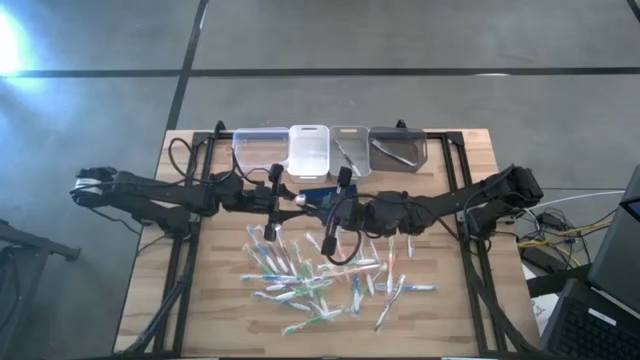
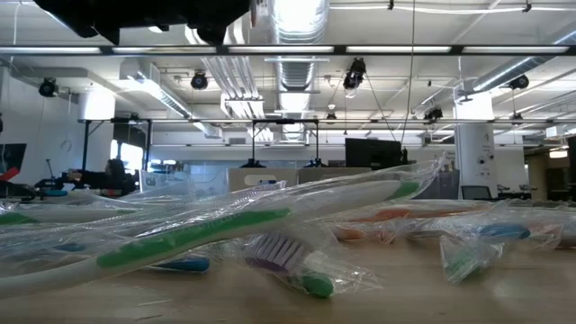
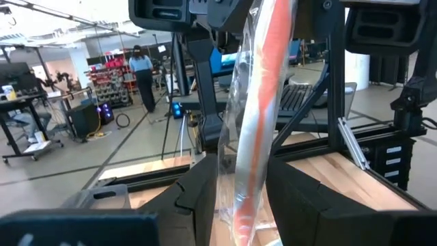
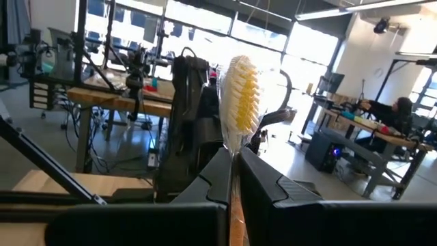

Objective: Pick & Place Toothbrushes
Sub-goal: Put the orange toothbrush into the white bin

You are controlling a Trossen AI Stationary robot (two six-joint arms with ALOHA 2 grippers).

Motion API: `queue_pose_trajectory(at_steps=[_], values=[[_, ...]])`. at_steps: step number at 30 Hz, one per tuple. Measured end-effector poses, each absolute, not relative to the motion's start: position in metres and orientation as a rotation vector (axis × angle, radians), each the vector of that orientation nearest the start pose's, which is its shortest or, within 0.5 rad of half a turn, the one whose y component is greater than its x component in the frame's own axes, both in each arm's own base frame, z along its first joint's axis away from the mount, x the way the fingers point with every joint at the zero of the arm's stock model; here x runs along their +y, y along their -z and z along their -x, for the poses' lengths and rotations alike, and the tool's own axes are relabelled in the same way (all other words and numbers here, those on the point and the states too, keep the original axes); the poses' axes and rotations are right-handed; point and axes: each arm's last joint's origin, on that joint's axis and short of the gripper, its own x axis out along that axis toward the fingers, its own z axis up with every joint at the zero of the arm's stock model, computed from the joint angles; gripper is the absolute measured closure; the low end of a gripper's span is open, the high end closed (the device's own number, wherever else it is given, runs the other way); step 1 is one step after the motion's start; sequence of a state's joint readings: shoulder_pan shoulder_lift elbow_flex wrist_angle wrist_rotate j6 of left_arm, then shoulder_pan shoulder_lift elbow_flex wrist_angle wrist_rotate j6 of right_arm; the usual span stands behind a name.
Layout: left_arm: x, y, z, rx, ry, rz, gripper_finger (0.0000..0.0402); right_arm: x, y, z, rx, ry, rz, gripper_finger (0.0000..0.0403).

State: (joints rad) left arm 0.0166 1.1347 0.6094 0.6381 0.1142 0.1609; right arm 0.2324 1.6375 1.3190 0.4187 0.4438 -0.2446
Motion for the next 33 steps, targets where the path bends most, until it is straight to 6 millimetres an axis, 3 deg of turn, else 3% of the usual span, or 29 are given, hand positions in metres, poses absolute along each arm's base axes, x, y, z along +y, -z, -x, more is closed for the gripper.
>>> queue_pose_trajectory(at_steps=[7, 17, 24, 33], values=[[0.0007, -0.2856, -0.2461, -0.154, 0.089, -0.193, 0.0284, 0.0736, -0.3565, -0.3755, -0.067, 0.228, 0.211, 0.0393], [0.0004, -0.2856, -0.2460, -0.156, 0.099, -0.195, 0.0350, 0.0735, -0.3564, -0.3756, -0.066, 0.227, 0.213, 0.0392], [0.0000, -0.2854, -0.2459, -0.155, 0.111, -0.193, 0.0342, 0.0735, -0.3557, -0.3756, -0.061, 0.226, 0.200, 0.0387], [0.0000, -0.2851, -0.2459, -0.156, 0.111, -0.190, 0.0344, 0.0715, -0.3612, -0.3676, -0.026, 0.232, 0.192, 0.0327]])
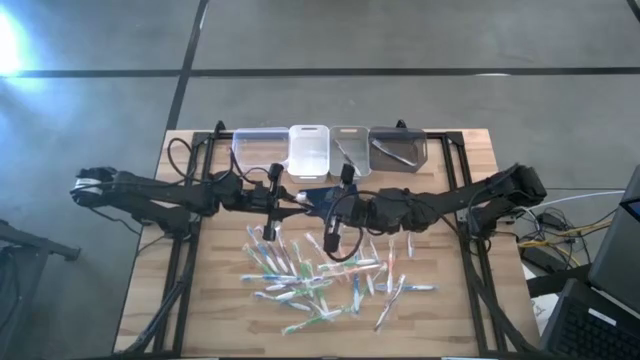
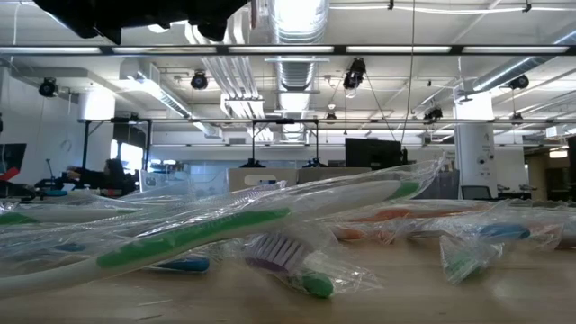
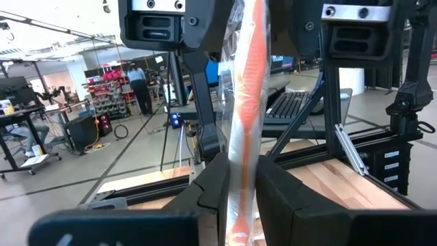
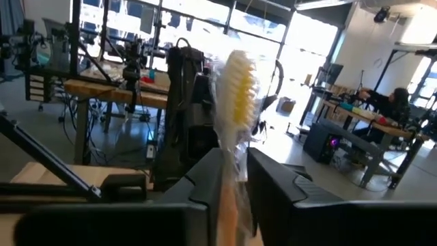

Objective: Pick & Place Toothbrushes
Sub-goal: Put the orange toothbrush into the white bin

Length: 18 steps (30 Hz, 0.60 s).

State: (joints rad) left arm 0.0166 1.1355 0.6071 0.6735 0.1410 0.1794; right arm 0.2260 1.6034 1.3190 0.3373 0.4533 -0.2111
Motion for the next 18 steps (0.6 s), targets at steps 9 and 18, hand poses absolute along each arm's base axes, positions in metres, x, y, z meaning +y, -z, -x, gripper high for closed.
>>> queue_pose_trajectory(at_steps=[9, 18], values=[[0.000, -0.285, -0.246, -0.153, 0.111, -0.165, 0.0345, 0.063, -0.362, -0.335, 0.238, 0.253, 0.137, 0.0252], [0.011, -0.287, -0.249, -0.055, -0.146, -0.082, 0.0346, 0.040, -0.331, -0.270, 0.657, 0.762, 0.033, 0.0228]])
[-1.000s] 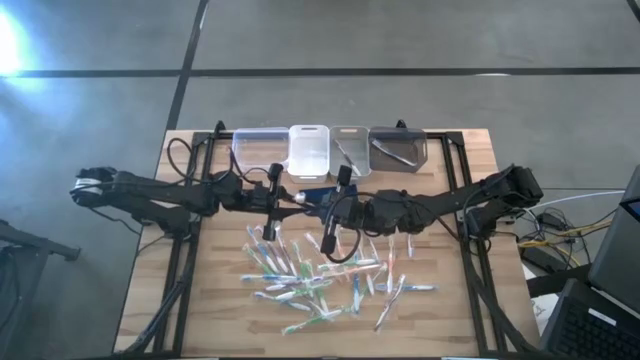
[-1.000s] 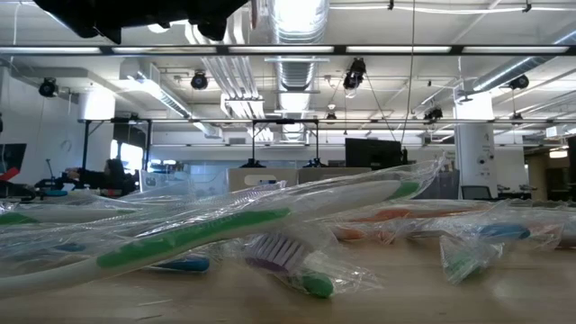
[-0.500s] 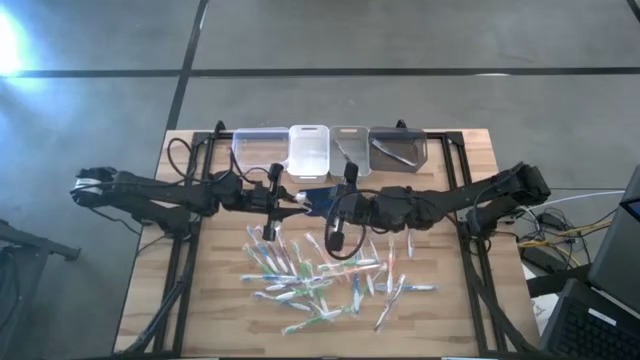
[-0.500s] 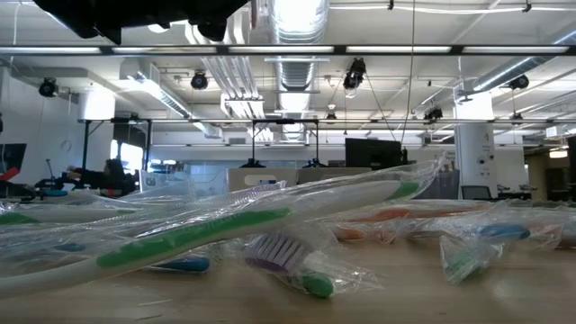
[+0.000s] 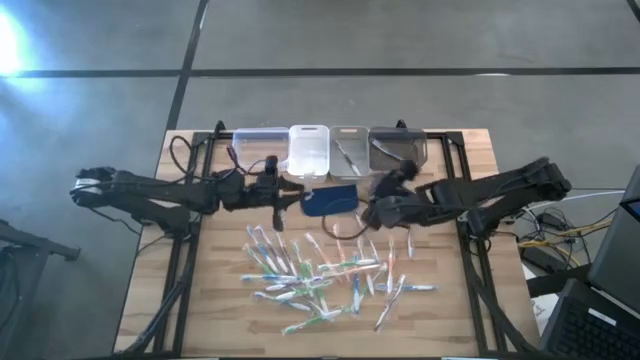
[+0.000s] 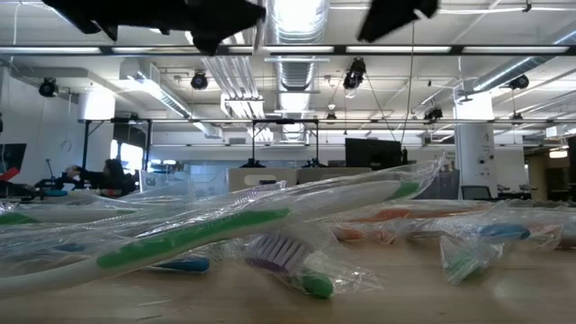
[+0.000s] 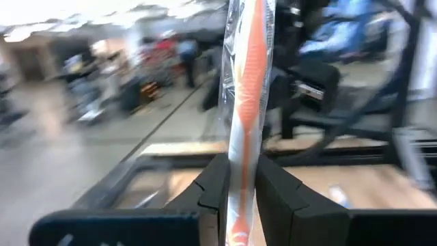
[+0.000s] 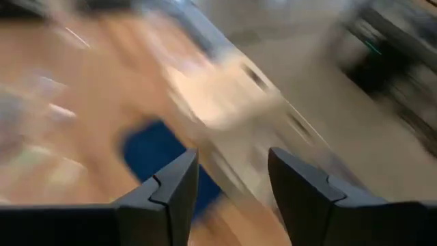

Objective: Pick & Place Toothbrushes
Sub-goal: Put the orange toothbrush into the white bin

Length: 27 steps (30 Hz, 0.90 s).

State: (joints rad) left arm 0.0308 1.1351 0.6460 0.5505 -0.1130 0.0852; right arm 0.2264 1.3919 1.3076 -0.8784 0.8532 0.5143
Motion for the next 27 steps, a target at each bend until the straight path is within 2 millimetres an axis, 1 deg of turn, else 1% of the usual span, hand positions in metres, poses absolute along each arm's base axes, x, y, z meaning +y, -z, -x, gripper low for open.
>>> queue_pose_trajectory(at_steps=[5, 7, 9, 11, 13, 15, 17, 21, 27], values=[[0.027, -0.304, -0.257, 0.141, -0.299, -0.026, 0.0346, 0.029, -0.320, -0.229, 0.742, 1.055, -0.092, 0.0232], [0.034, -0.313, -0.260, 0.204, -0.361, -0.008, 0.0346, 0.026, -0.317, -0.216, 0.752, 1.155, -0.138, 0.0238], [0.042, -0.322, -0.264, 0.250, -0.408, -0.004, 0.0346, 0.023, -0.314, -0.206, 0.746, 1.236, -0.144, 0.0245], [0.051, -0.329, -0.268, 0.295, -0.446, 0.014, 0.0346, 0.022, -0.310, -0.202, 0.729, 1.244, -0.134, 0.0252], [0.061, -0.335, -0.272, 0.334, -0.485, 0.051, 0.0346, 0.021, -0.307, -0.199, 0.760, 1.218, -0.070, 0.0260], [0.072, -0.337, -0.277, 0.388, -0.528, 0.088, 0.0346, 0.020, -0.306, -0.196, 0.793, 1.192, -0.006, 0.0268], [0.083, -0.338, -0.282, 0.426, -0.565, 0.121, 0.0346, 0.020, -0.303, -0.195, 0.813, 1.184, 0.018, 0.0276], [0.103, -0.332, -0.295, 0.500, -0.618, 0.163, 0.0346, 0.019, -0.300, -0.191, 0.820, 1.183, 0.026, 0.0293], [0.130, -0.321, -0.313, 0.629, -0.668, 0.239, 0.0345, 0.020, -0.297, -0.192, 0.831, 1.183, 0.030, 0.0317]])
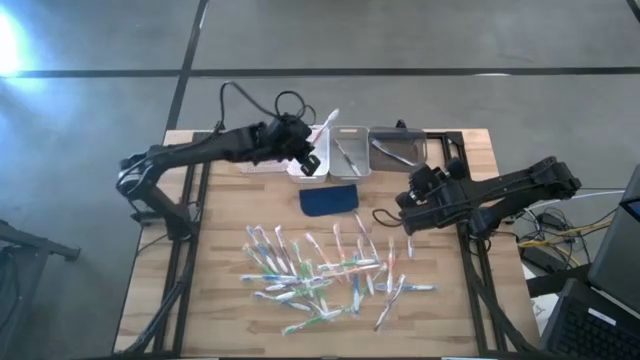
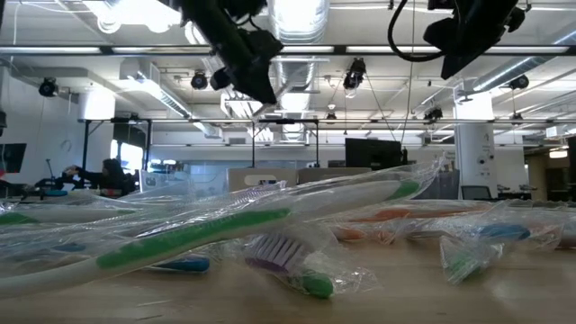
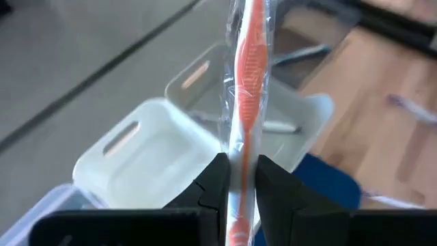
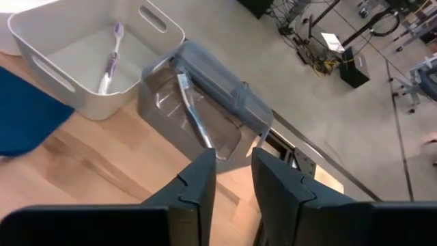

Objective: Pick & Place Toothbrushes
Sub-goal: Put the orange toothbrush into the white bin

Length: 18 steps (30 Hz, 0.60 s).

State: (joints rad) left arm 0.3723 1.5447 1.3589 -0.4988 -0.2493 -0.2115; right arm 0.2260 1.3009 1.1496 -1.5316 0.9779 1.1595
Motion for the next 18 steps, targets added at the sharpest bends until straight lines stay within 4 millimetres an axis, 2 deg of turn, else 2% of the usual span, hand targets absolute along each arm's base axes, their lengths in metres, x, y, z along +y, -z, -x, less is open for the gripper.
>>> queue_pose_trajectory(at_steps=[4, 12, 18], values=[[0.147, -0.320, -0.316, 0.707, -0.725, 0.292, 0.0345, 0.020, -0.296, -0.195, 0.840, 1.180, 0.024, 0.0333], [0.171, -0.312, -0.315, 0.744, -0.789, 0.393, 0.0344, 0.021, -0.293, -0.198, 0.850, 1.182, 0.034, 0.0354], [0.189, -0.293, -0.313, 0.797, -0.820, 0.493, 0.0344, 0.021, -0.293, -0.199, 0.865, 1.169, 0.056, 0.0360]])
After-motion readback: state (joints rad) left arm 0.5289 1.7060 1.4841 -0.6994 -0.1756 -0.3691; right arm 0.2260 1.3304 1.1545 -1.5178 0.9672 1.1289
